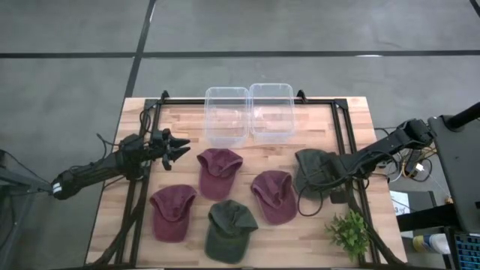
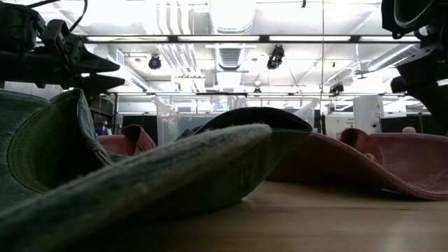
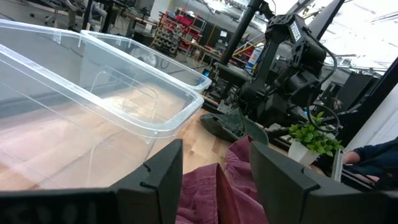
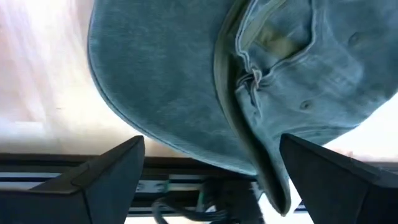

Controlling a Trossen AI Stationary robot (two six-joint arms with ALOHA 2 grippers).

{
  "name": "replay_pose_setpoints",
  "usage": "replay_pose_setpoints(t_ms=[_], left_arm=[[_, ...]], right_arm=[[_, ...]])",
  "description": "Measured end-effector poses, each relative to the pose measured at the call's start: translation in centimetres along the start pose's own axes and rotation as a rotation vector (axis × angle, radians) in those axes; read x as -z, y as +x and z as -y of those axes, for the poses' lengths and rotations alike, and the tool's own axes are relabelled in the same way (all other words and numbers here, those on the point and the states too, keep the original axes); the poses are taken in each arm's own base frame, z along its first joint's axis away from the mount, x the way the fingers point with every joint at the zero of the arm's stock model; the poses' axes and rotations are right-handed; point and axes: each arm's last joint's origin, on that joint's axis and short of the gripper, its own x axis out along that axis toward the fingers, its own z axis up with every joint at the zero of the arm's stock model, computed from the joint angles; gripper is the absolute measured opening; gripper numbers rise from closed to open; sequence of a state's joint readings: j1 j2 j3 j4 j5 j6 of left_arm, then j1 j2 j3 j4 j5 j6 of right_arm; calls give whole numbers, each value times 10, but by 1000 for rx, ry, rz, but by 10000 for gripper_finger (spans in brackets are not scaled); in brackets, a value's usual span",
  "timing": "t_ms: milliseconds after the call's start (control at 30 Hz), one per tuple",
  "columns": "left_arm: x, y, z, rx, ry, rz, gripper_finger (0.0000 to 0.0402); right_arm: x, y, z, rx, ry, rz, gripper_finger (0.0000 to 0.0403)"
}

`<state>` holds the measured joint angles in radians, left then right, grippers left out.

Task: Pick & Place hat
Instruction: Put the top green cap into the right transparent bin

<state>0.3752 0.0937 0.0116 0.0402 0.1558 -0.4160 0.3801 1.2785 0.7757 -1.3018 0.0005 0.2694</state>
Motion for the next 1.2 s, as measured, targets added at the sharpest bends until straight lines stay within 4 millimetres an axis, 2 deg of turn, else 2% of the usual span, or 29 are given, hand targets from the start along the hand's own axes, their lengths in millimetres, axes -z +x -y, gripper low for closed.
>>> replay_pose_setpoints(t_ms=[367, 600, 933, 1200], left_arm=[[0, 0, 0, 0, -5, -1, 178], [0, 0, 0, 0, -4, -1, 178], [0, 0, 0, 0, -4, 0, 178], [0, 0, 0, 0, -4, -1, 178]], right_arm=[[3, 0, -10, -20, -101, -10, 368], [7, 4, -18, 25, -179, -3, 368], [9, 29, -14, 125, -167, 17, 368], [8, 30, -13, 156, -131, 39, 368]])
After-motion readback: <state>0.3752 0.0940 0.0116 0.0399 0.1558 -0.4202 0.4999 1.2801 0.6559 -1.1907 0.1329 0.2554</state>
